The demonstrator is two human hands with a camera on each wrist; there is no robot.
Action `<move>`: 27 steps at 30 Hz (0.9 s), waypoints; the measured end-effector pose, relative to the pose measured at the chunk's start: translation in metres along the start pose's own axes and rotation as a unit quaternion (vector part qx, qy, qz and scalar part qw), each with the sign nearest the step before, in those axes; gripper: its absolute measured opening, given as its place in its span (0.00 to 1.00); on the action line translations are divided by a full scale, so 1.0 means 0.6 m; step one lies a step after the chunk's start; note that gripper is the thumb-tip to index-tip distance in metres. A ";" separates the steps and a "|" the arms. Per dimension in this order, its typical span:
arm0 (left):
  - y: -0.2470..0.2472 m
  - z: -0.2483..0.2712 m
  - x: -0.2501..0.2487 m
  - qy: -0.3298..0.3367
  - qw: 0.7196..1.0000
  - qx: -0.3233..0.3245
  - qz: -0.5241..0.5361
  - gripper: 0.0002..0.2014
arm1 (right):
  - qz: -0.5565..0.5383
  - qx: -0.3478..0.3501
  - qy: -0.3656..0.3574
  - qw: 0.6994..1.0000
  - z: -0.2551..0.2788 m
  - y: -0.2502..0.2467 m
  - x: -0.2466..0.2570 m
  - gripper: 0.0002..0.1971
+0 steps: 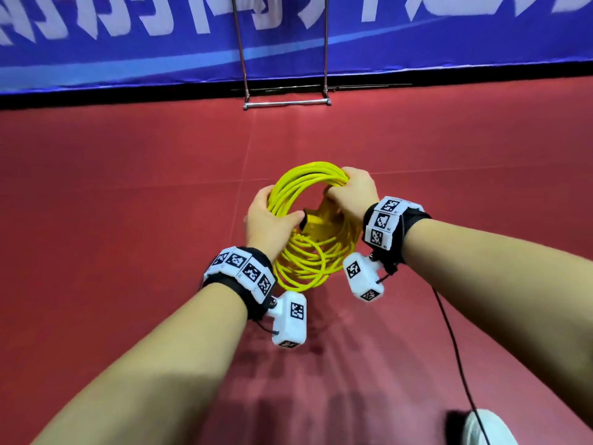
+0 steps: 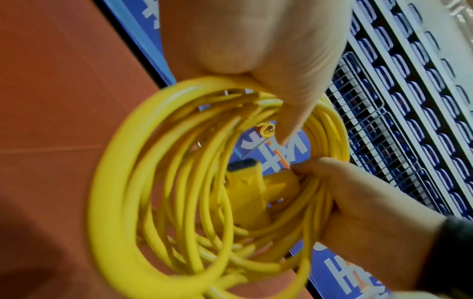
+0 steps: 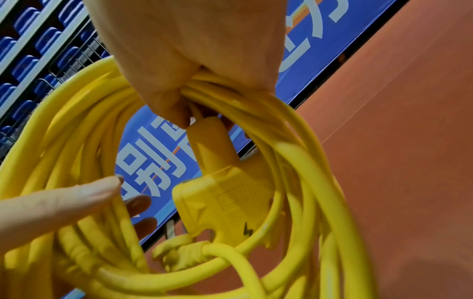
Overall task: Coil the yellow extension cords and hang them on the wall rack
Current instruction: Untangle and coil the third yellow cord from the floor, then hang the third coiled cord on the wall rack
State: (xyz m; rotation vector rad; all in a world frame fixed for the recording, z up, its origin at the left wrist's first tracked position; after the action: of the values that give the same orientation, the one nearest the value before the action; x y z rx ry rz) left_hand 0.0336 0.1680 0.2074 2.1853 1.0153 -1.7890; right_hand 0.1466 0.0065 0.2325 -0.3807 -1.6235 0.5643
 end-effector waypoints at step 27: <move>-0.104 -0.439 -0.594 -0.081 0.985 -0.036 -0.148 0.09 | -0.053 0.106 0.059 0.991 -0.304 -0.344 0.541 0.06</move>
State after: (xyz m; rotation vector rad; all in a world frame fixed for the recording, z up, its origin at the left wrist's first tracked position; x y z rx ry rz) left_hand 0.1897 0.2035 0.6252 1.8912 1.4015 -1.9758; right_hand 0.2997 0.0411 0.6281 -0.1656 -1.4446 0.6148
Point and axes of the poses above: each hand's wrist, its own z-axis away from the middle knuckle, its own y-axis out of the palm, x = y × z, the point moved 5 cm from there along -z, towards the middle knuckle, and after that the axes turned 8 degrees about y, right-handed, at the moved point
